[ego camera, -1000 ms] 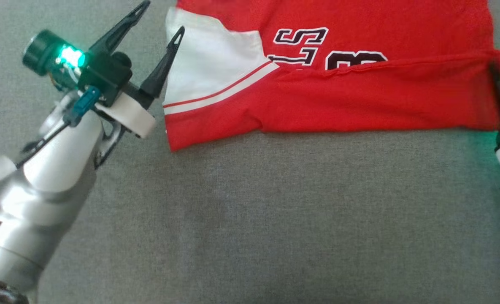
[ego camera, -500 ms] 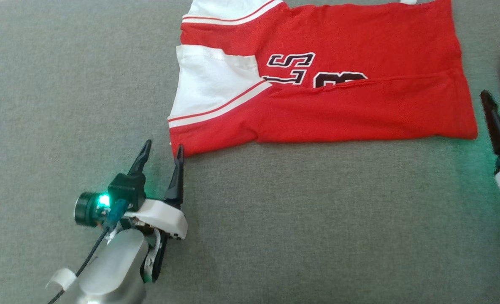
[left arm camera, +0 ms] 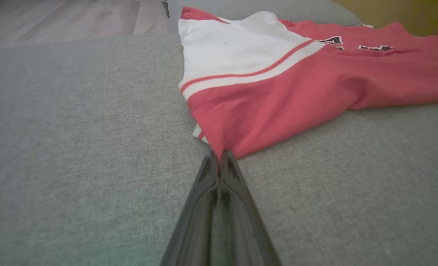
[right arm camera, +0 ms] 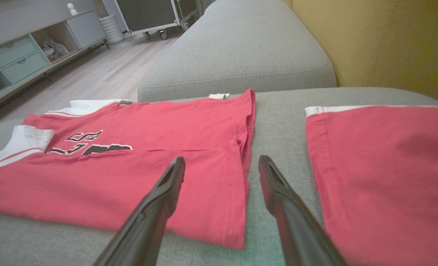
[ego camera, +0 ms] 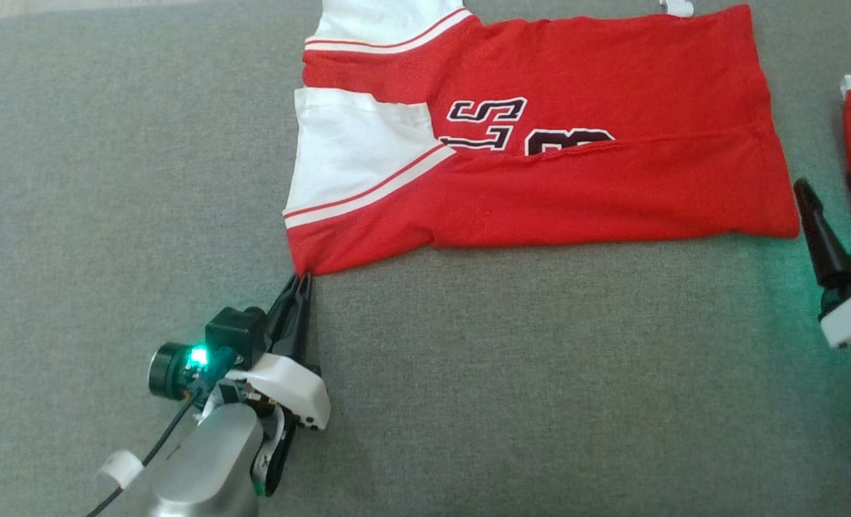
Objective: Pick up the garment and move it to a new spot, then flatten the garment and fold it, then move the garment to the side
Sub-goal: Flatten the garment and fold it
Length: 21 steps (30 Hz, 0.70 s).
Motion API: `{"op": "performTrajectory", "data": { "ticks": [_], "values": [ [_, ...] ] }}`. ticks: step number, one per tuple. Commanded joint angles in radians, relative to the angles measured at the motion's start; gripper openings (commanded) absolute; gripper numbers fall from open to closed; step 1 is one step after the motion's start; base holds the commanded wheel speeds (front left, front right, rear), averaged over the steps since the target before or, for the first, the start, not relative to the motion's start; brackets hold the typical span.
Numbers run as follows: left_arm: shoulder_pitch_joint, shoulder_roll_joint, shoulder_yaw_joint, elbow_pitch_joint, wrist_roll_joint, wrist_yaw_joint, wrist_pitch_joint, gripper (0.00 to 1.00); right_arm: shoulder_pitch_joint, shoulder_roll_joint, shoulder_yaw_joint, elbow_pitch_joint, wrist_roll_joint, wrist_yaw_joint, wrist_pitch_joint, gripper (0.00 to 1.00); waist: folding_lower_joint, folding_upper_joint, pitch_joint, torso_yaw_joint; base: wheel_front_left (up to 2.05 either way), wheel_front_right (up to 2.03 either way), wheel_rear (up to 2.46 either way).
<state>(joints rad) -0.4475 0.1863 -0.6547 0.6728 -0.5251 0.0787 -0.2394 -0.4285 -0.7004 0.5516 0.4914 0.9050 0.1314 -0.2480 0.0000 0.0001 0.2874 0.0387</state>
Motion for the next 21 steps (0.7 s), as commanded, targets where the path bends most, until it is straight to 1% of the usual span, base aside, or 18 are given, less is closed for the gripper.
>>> {"op": "performTrajectory", "data": {
  "ticks": [1, 5, 12, 18, 19, 20, 21],
  "values": [
    [-0.023, 0.016, 0.019, -0.007, 0.0, -0.004, -0.005, 0.0, 0.033, -0.022, 0.011, -0.002, 0.004, -0.001, -0.013, 1.0, 0.0, -0.0001, -0.009, 0.006, 0.0, 0.0, 0.0],
    [-0.029, 0.027, 0.018, -0.018, 0.021, -0.002, -0.015, 0.0, 0.034, -0.007, 0.026, 0.057, 0.033, -0.001, 0.024, 1.0, 0.0, -0.0001, -0.021, 0.021, 0.0, 0.0, 0.0],
    [-0.032, 0.064, 0.02, -0.079, 0.07, 0.014, -0.021, 0.0, 0.01, 0.017, 0.04, 0.166, 0.052, -0.001, 0.084, 1.0, 0.0, -0.0001, -0.022, 0.045, 0.0, 0.0, 0.0],
    [-0.028, 0.084, 0.021, -0.129, 0.086, 0.02, -0.022, 0.0, -0.028, 0.032, 0.059, 0.224, 0.078, -0.001, 0.143, 1.0, 0.0, -0.0001, -0.012, 0.054, 0.0, 0.0, 0.0],
    [-0.027, 0.086, 0.021, -0.135, 0.087, 0.02, -0.022, 0.0, -0.033, 0.033, 0.067, 0.225, 0.083, -0.001, 0.155, 0.78, 0.0, -0.0001, -0.011, 0.055, 0.0, 0.0, 0.0],
    [-0.024, 0.091, 0.019, -0.145, 0.09, 0.021, -0.022, 0.0, -0.042, 0.032, 0.078, 0.227, 0.095, -0.001, 0.172, 0.0, 0.0, -0.0001, -0.011, 0.058, 0.0, 0.0, 0.0],
    [-0.022, 0.093, 0.018, -0.15, 0.091, 0.022, -0.022, 0.0, -0.043, 0.031, 0.085, 0.228, 0.105, -0.001, 0.185, 0.0, 0.0, -0.0001, -0.012, 0.06, 0.0, 0.0, 0.0]
  ]
}}
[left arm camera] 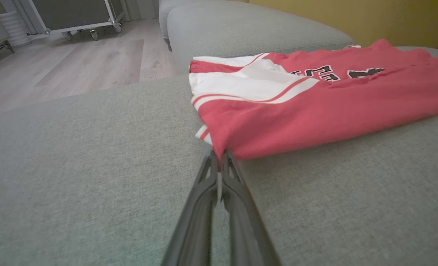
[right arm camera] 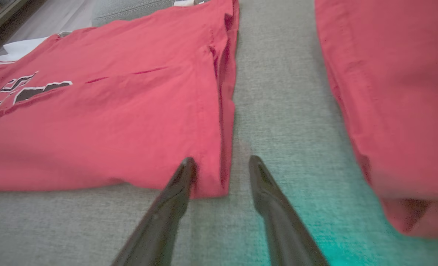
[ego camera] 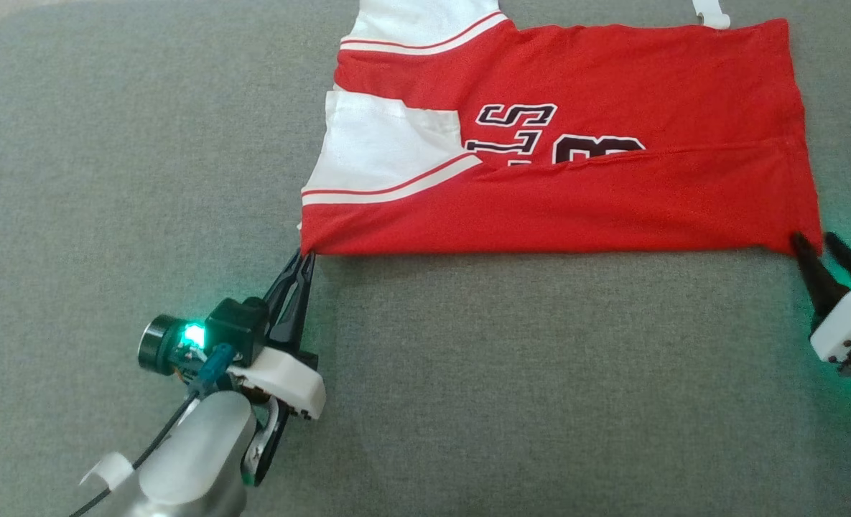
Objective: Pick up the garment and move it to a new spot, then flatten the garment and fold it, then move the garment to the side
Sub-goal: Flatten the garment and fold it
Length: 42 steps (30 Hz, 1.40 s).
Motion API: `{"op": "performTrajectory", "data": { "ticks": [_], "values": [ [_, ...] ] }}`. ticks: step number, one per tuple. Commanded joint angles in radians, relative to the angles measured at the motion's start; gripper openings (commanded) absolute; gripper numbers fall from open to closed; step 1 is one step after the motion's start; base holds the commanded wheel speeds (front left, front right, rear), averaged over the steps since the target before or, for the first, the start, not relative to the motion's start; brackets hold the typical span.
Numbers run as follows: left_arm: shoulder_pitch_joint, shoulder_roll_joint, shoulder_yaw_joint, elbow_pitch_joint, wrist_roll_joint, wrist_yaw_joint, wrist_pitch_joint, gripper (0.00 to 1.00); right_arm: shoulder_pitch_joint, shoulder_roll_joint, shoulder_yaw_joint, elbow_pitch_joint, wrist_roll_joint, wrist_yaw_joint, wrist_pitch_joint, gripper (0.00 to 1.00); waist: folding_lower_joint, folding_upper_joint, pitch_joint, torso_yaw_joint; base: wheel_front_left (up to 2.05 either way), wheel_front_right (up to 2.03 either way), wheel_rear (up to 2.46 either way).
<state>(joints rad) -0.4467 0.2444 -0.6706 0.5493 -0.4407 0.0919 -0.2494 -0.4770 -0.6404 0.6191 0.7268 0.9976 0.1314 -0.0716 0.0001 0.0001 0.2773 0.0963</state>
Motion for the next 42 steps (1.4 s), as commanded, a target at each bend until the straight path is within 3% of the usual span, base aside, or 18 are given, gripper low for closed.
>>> {"op": "performTrajectory", "data": {
  "ticks": [1, 11, 20, 29, 30, 31, 32, 33, 38, 42],
  "values": [
    [-0.02, 0.037, 0.034, -0.033, 0.008, 0.01, -0.012, 0.0, 0.006, -0.032, 0.023, -0.01, 0.022, -0.001, 0.017, 0.0, -0.0001, -0.0001, -0.005, 0.004, 0.0, 0.0, 0.0],
    [0.102, 0.08, 0.015, -0.133, 0.01, 0.038, -0.01, 0.0, 0.078, -0.116, 0.063, -0.079, 0.073, -0.001, -0.007, 0.0, -0.0001, -0.0001, -0.09, 0.015, 0.0, 0.0, 0.0],
    [0.324, 0.133, -0.024, -0.319, -0.005, 0.102, 0.041, 0.0, 0.255, -0.206, 0.091, -0.174, 0.083, -0.001, -0.056, 0.0, -0.0001, -0.0001, -0.154, 0.024, 0.0, 0.0, 0.0],
    [0.41, 0.161, -0.054, -0.41, -0.014, 0.126, 0.094, 0.0, 0.41, -0.23, 0.045, -0.233, 0.081, -0.001, -0.091, 0.0, -0.0001, -0.0001, -0.156, 0.029, 0.0, 0.0, 0.0],
    [0.412, 0.161, -0.057, -0.414, -0.019, 0.122, 0.1, 0.0, 0.416, -0.228, 0.038, -0.236, 0.079, -0.001, -0.09, 0.09, -0.0001, -0.0001, -0.154, 0.028, 0.0, 0.0, 0.0],
    [0.413, 0.16, -0.061, -0.417, -0.026, 0.114, 0.108, 0.4, 0.419, -0.224, 0.03, -0.237, 0.075, -0.001, -0.09, 0.62, -0.0001, -0.0001, -0.153, 0.026, 0.0, 0.0, 0.0],
    [0.414, 0.16, -0.062, -0.42, -0.033, 0.111, 0.116, 1.0, 0.421, -0.221, 0.024, -0.239, 0.069, -0.001, -0.088, 0.85, -0.0001, -0.0001, -0.152, 0.022, 0.0, 0.0, 0.0],
    [0.412, 0.161, -0.061, -0.425, -0.035, 0.113, 0.122, 1.0, 0.419, -0.216, 0.014, -0.242, 0.065, -0.001, -0.089, 1.0, -0.0001, -0.0001, -0.15, 0.018, 0.0, 0.0, 0.0],
    [0.369, 0.178, -0.04, -0.479, -0.043, 0.112, 0.149, 1.0, 0.407, -0.209, -0.039, -0.285, 0.034, -0.001, -0.109, 1.0, -0.0001, -0.0001, -0.119, 0.001, 0.0, 0.0, 0.0],
    [0.245, 0.208, -0.007, -0.53, -0.038, 0.084, 0.198, 1.0, 0.393, -0.208, -0.099, -0.326, 0.003, -0.001, -0.126, 1.0, -0.0001, -0.0001, -0.073, -0.014, 0.0, 0.0, 0.0]
  ]
}}
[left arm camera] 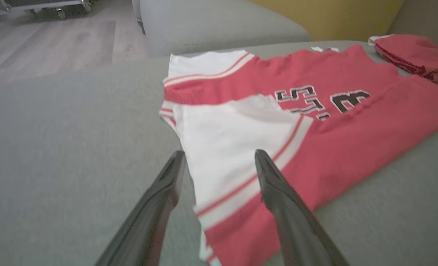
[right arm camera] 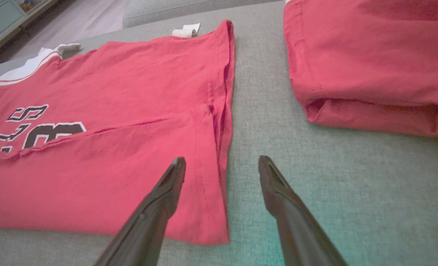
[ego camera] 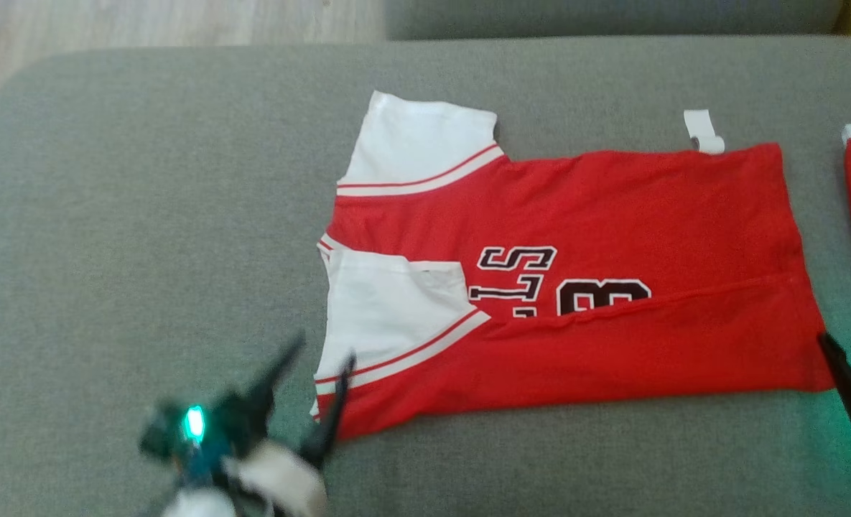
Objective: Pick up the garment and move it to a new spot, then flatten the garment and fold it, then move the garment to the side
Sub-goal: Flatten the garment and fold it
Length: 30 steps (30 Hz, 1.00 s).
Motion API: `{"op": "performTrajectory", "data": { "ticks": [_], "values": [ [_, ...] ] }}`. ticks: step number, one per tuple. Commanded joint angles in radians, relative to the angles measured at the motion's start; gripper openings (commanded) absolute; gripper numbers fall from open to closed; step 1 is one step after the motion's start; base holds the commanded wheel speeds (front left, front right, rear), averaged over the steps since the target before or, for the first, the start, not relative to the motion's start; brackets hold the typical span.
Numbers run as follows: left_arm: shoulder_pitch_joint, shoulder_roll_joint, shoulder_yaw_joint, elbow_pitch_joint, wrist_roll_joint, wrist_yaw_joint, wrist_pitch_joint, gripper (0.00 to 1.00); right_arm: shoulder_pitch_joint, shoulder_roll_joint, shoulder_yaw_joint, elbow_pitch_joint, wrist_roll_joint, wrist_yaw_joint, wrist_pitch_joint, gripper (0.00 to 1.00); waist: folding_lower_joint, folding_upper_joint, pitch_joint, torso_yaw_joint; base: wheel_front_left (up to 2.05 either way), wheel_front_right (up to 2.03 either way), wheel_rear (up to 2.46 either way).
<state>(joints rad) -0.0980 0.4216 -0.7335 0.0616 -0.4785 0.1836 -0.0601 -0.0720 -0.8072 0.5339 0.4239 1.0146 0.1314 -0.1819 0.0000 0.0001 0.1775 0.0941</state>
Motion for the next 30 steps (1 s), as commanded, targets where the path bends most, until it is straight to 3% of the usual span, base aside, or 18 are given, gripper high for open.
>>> {"op": "performTrajectory", "data": {
  "ticks": [1, 6, 7, 8, 13, 19, 30],
  "values": [
    [-0.149, 0.039, 0.064, -0.048, 0.002, -0.021, 0.026, 1.0, -0.016, -0.039, -0.027, -0.037, -0.024, -0.001, -0.015, 1.0, 0.0, -0.0001, 0.04, -0.017, 0.0, 0.0, 0.0],
    [-0.42, 0.057, 0.087, -0.003, -0.032, -0.174, 0.115, 1.0, -0.055, -0.021, -0.081, -0.106, -0.077, -0.001, 0.009, 1.0, 0.0, -0.0001, 0.115, -0.062, 0.0, 0.0, 0.0],
    [-0.42, 0.057, 0.087, -0.003, -0.032, -0.174, 0.115, 1.0, -0.055, -0.021, -0.081, -0.106, -0.077, -0.001, 0.009, 1.0, 0.0, -0.0001, 0.115, -0.062, 0.0, 0.0, 0.0],
    [-0.532, 0.056, 0.097, 0.061, -0.049, -0.227, 0.159, 1.0, -0.075, -0.01, -0.094, -0.135, -0.101, -0.001, 0.026, 1.0, 0.0, -0.0001, 0.144, -0.086, 0.0, 0.0, 0.0],
    [-0.735, 0.055, 0.096, 0.217, -0.082, -0.286, 0.267, 1.0, -0.119, 0.011, -0.108, -0.187, -0.148, -0.001, 0.063, 1.0, 0.0, -0.0001, 0.203, -0.141, 0.0, 0.0, 0.0],
    [-0.949, 0.049, 0.062, 0.441, -0.15, -0.311, 0.422, 1.0, -0.164, 0.029, -0.116, -0.232, -0.19, -0.001, 0.097, 1.0, 0.0, -0.0001, 0.266, -0.218, 0.0, 0.0, 0.0],
    [-1.088, 0.112, -0.036, 0.709, -0.151, -0.314, 0.508, 1.0, -0.21, 0.076, -0.083, -0.244, -0.215, -0.001, 0.098, 1.0, 0.0, -0.0001, 0.324, -0.32, 0.0, 0.0, 0.0]
  ]
}}
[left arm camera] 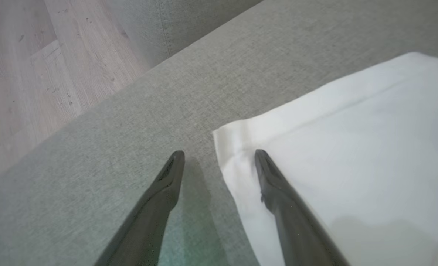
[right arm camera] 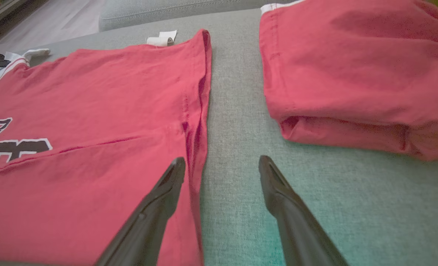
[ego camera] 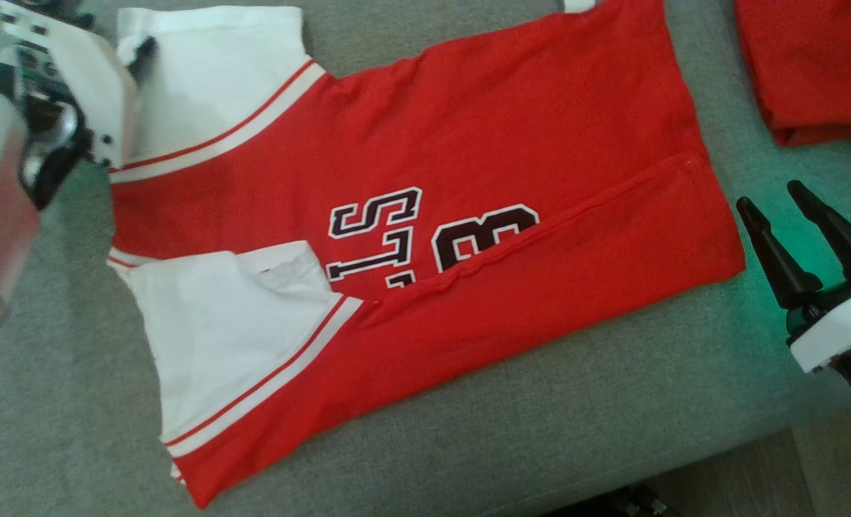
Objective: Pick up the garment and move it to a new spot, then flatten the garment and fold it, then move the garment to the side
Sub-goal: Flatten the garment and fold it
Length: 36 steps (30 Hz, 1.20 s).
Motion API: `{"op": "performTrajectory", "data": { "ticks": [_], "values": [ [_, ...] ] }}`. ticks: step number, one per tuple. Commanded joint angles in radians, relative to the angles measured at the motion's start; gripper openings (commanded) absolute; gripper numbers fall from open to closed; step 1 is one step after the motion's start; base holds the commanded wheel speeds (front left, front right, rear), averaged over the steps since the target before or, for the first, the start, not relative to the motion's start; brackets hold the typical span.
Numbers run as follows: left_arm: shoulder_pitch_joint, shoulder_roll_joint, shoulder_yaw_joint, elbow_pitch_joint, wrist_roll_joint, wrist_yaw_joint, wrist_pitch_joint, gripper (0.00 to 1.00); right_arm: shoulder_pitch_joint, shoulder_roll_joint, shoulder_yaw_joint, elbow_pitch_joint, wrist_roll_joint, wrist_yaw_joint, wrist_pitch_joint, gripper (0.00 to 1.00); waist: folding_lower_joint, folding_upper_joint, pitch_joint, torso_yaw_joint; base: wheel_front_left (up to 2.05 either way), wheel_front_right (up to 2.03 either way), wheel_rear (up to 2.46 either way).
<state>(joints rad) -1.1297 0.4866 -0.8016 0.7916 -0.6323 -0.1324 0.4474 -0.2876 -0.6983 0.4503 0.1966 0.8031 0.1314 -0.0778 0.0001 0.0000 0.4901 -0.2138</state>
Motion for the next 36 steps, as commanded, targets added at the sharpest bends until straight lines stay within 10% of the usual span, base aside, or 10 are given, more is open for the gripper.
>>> {"op": "performTrajectory", "data": {
  "ticks": [1, 8, 9, 11, 23, 36],
  "values": [
    [-0.062, 0.053, 0.029, -0.003, 0.006, 0.002, 0.0, 1.0, 0.004, -0.029, 0.003, -0.014, -0.002, -0.001, -0.008, 1.0, -0.0001, 0.0, 0.014, -0.017, 0.0, 0.0, 0.0],
    [-0.08, 0.05, 0.013, 0.054, -0.039, 0.002, -0.004, 1.0, 0.001, -0.026, 0.012, 0.013, 0.005, -0.001, -0.026, 1.0, -0.0001, 0.0, 0.026, -0.029, 0.0, 0.0, 0.0],
    [-0.077, 0.046, 0.008, 0.052, -0.058, 0.002, 0.01, 0.78, 0.0, -0.026, 0.013, 0.016, 0.006, -0.001, -0.027, 1.0, -0.0001, 0.0, 0.026, -0.028, 0.0, 0.0, 0.0],
    [-0.072, 0.044, -0.013, 0.036, -0.094, 0.002, 0.04, 0.0, -0.007, -0.028, 0.013, 0.023, 0.007, -0.001, -0.028, 1.0, -0.0001, 0.0, 0.024, -0.025, 0.0, 0.0, 0.0],
    [-0.148, 0.066, -0.162, -0.117, -0.139, 0.002, -0.079, 0.0, -0.252, -0.034, 0.051, 0.055, 0.074, -0.001, 0.121, 1.0, -0.0001, 0.0, 0.02, 0.054, 0.0, 0.0, 0.0],
    [-0.244, 0.028, -0.284, -0.164, -0.208, 0.002, -0.189, 0.0, -0.635, 0.062, 0.245, 0.379, 0.099, -0.001, 0.316, 1.0, -0.0001, 0.0, 0.042, 0.151, 0.0, 0.0, 0.0]
  ]
}}
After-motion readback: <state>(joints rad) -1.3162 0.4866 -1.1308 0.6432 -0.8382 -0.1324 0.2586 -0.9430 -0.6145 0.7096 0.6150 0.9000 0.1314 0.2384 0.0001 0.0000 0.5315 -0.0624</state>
